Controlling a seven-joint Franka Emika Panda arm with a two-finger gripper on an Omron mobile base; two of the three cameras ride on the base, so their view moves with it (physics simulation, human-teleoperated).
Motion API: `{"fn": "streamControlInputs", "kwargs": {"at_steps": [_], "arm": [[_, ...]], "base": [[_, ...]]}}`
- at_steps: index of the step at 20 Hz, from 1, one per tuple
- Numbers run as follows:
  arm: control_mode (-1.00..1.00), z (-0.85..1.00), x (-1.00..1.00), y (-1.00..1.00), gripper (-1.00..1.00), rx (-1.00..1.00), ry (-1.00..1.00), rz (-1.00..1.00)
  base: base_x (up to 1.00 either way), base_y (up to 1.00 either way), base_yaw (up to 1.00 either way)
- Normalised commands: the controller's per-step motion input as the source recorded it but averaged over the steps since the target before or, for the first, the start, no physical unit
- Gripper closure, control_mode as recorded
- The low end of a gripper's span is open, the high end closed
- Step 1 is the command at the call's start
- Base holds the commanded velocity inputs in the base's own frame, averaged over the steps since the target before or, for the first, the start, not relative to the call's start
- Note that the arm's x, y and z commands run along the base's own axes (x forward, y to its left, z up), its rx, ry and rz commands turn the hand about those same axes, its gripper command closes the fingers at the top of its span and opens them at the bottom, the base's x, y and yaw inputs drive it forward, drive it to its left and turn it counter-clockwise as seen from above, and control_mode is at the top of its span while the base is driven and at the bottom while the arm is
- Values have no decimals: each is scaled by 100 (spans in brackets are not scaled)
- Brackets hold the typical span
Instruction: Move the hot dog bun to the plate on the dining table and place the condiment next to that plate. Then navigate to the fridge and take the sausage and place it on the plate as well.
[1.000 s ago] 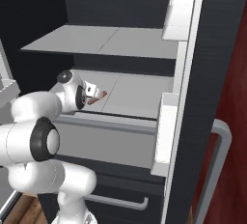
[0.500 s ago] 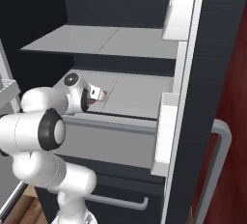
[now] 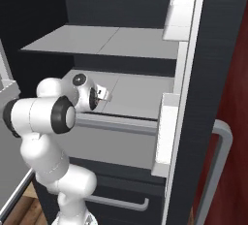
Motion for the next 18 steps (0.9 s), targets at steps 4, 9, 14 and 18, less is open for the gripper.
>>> {"fn": "streamControlInputs", "kwargs": {"at_steps": [4,9,14,18], "arm": [[-100,-29,30,0,100,0,1,-1],[-100,-35,5,0,100,0,1,0],[-100,-32,-5,0,100,0,-2,0],[-100,-1,-56,0,100,7,-21,0]], "base": [[0,0,0],[0,0,0],[0,0,0],[0,0,0]]}}
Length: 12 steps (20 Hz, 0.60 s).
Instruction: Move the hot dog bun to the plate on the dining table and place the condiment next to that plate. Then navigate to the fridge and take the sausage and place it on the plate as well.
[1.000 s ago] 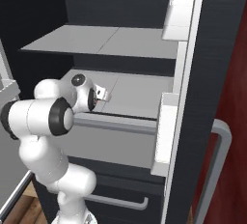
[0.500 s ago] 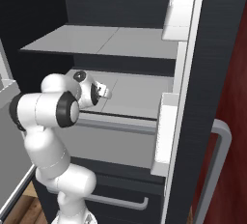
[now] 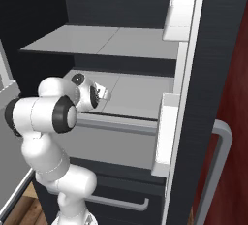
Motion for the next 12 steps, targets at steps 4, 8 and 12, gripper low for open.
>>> {"fn": "streamControlInputs", "kwargs": {"at_steps": [4,8,12], "arm": [[-100,25,-82,-4,100,8,-21,0],[-100,70,-66,-7,100,12,-4,0],[-100,86,-56,-12,100,12,0,0]], "base": [[0,0,0],[0,0,0],[0,0,0]]}}
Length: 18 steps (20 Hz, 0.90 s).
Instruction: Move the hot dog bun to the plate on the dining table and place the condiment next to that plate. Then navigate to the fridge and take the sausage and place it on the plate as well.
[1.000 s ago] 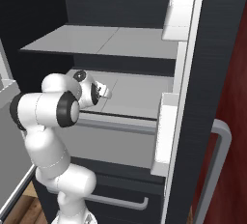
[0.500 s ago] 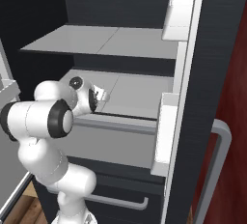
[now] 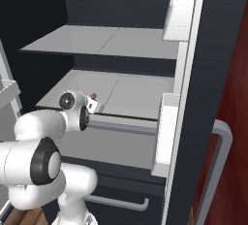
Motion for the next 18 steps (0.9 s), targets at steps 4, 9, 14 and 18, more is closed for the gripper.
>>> {"fn": "streamControlInputs", "kwargs": {"at_steps": [4,9,14,18], "arm": [[-100,98,-52,-10,100,11,1,0],[-100,90,-55,-11,100,12,5,-1],[-100,77,-68,-13,100,9,10,-4],[-100,62,-75,-10,100,1,11,0]], "base": [[0,0,0],[0,0,0],[0,0,0],[0,0,0]]}}
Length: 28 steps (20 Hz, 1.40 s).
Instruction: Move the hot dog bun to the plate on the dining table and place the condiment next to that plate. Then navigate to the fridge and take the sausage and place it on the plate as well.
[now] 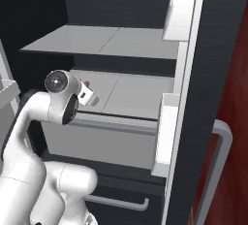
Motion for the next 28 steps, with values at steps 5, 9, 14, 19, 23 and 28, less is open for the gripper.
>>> {"fn": "streamControlInputs", "kwargs": {"at_steps": [5,9,14,19,23,28], "arm": [[-100,52,-85,-9,100,0,4,-1],[-100,40,-98,-8,100,0,0,0],[-100,33,-98,-3,100,0,0,-1],[-100,15,-41,0,100,0,0,-2],[-100,0,0,0,100,0,0,0],[100,-2,-1,0,100,0,0,0]], "base": [[0,0,0],[0,0,0],[0,0,0],[0,0,0],[0,0,0],[-32,0,2]]}}
